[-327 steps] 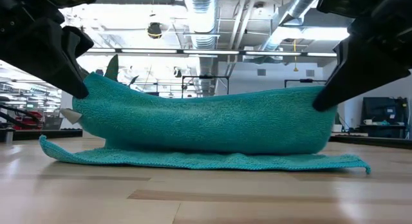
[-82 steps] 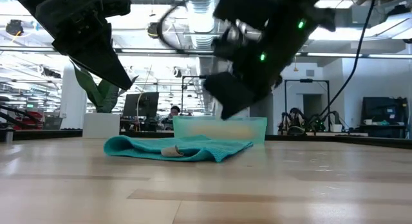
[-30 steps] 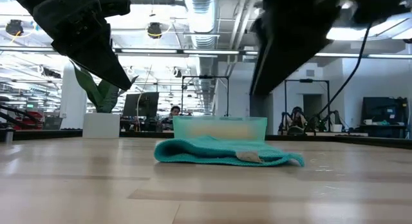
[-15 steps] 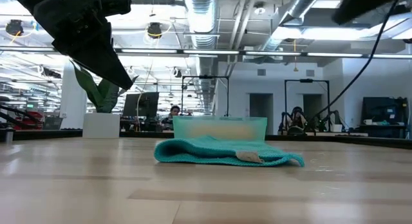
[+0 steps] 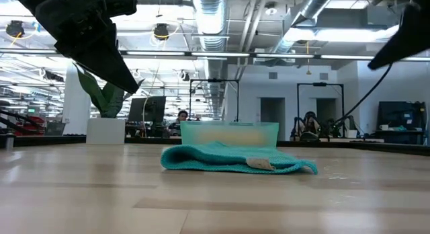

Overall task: Roll microfiber towels into tight, uniform cylinder then place into a basket
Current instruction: Roll the blue microfiber cloth

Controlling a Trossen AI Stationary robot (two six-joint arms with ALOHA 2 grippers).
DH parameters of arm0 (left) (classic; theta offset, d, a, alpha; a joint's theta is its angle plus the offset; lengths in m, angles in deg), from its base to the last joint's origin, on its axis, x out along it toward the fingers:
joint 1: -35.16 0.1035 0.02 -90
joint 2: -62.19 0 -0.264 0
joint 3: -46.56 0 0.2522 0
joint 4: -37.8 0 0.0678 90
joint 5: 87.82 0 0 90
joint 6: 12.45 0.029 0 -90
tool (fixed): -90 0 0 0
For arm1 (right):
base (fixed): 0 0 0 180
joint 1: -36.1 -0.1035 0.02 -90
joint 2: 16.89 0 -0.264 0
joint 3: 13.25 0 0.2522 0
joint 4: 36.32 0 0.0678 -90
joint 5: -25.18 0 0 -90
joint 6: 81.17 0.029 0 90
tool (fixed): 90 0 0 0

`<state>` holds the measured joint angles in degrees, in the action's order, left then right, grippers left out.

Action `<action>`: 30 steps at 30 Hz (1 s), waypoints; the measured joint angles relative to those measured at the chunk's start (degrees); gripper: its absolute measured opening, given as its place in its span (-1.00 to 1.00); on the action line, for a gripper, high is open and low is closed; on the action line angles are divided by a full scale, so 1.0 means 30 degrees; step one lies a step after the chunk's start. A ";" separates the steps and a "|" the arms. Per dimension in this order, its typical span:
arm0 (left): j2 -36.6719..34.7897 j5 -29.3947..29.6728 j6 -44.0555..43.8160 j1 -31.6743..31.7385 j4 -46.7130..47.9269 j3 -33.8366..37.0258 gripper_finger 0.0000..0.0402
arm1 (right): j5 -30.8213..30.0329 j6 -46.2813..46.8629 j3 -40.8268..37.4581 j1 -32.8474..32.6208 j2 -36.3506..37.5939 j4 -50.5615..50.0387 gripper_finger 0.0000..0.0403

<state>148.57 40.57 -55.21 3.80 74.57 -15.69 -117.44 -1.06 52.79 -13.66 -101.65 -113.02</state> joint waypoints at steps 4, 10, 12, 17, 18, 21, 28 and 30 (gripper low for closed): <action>0.0000 0.0000 0.0013 0.0000 0.0000 0.0000 -0.50 | 0.0133 -0.2825 -0.1585 0.0350 0.0961 0.4898 -0.51; 0.0000 0.0004 0.1340 -0.0051 -0.0331 0.0000 -0.50 | 0.2634 -1.1343 -0.2239 0.1454 0.0998 1.2910 -0.51; 0.0000 0.0000 0.1983 -0.0145 -0.0788 0.0000 -0.50 | 0.3694 -1.4145 -0.2261 0.1976 0.0995 1.5421 -0.51; 0.0000 -0.0333 0.4537 -0.0662 -0.2388 0.0000 -0.50 | 0.5467 -1.8148 -0.2255 0.3156 0.0995 2.0073 -0.51; 0.0000 -0.0381 0.5068 -0.0824 -0.2770 0.0000 -0.50 | 0.5849 -1.8420 -0.2254 0.3311 0.0995 2.0536 -0.51; 0.0000 -0.0397 0.6655 -0.1357 -0.4034 0.0000 -0.50 | 0.7133 -1.8554 -0.2254 0.3781 0.0995 2.0988 -0.51; 0.0566 -0.0415 0.9715 -0.2226 -0.6635 -0.0007 -0.50 | 0.7586 -1.9329 -0.2254 0.3940 0.0973 2.2172 -0.51; 0.1370 -0.0534 1.0908 -0.2320 -0.7833 0.0000 -0.50 | 0.7518 -2.0358 -0.2254 0.3845 0.0973 2.2837 -0.51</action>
<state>152.68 38.97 -22.49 -3.16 51.07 -15.69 -94.89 -62.14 46.03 -2.13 -98.73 -44.51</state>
